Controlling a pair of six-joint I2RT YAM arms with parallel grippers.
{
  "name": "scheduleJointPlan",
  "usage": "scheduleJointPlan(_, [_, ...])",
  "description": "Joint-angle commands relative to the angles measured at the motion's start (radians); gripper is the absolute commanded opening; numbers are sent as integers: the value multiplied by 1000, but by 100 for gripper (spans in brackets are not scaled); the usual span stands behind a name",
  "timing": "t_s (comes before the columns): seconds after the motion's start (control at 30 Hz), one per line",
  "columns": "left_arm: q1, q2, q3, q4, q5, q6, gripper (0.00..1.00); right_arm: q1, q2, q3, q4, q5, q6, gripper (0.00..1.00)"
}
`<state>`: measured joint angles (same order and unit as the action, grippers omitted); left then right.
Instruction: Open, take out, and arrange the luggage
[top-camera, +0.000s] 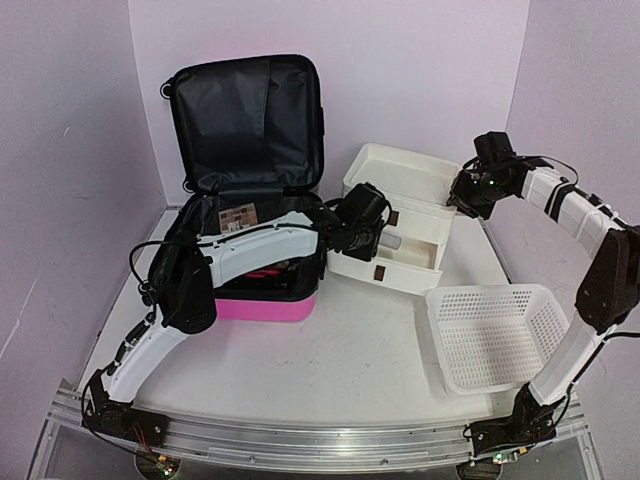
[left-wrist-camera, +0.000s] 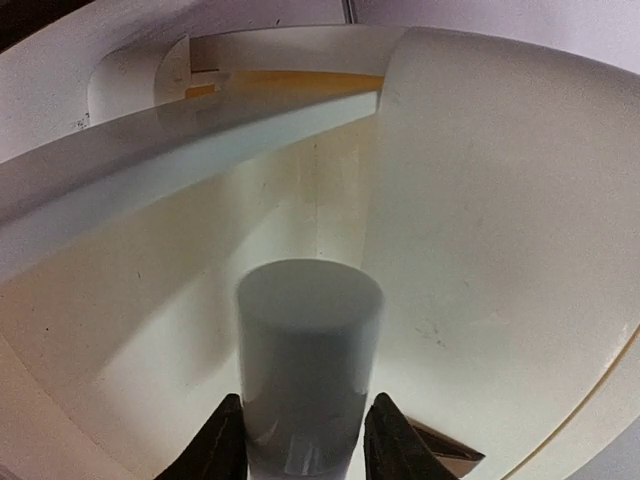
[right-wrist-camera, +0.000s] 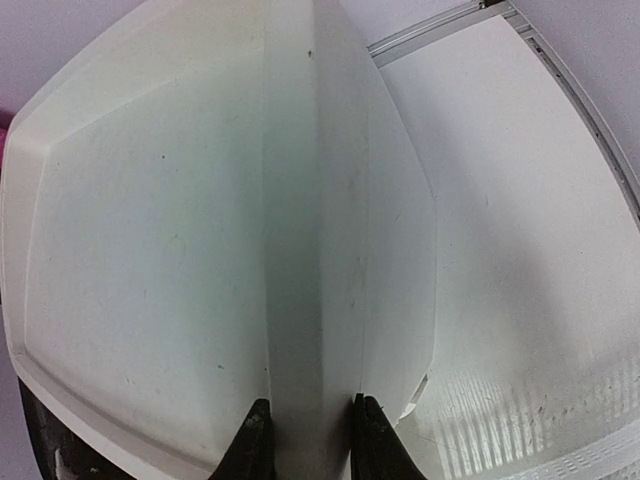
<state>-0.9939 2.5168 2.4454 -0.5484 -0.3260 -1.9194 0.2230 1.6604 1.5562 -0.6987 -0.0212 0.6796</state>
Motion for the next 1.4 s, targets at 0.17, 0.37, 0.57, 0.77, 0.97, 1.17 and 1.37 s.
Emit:
scheduleJointPlan(0.17, [13, -63, 31, 59, -30, 74, 62, 13, 26, -17, -21, -108, 19, 0])
scheduleJointPlan(0.37, [14, -163, -26, 143, -1, 298, 63, 13, 23, -15, -23, -110, -11, 0])
scheduleJointPlan(0.57, [9, -414, -271, 323, 110, 762, 68, 13, 15, -3, -38, -115, -110, 0])
scheduleJointPlan(0.77, [22, -763, -756, 467, 227, 1310, 78, 13, 6, 77, -129, -156, -381, 48])
scheduleJointPlan(0.97, [157, -1098, -1140, 458, 420, 1509, 83, 13, -13, 240, -398, -33, -648, 95])
scheduleJointPlan(1.17, [273, -1452, -1363, 297, 388, 1597, 91, 104, -145, 183, -460, -54, -845, 98])
scheduleJointPlan(1.37, [274, -1568, -1357, 90, 306, 1694, 91, 407, -190, -2, -435, -149, -1034, 92])
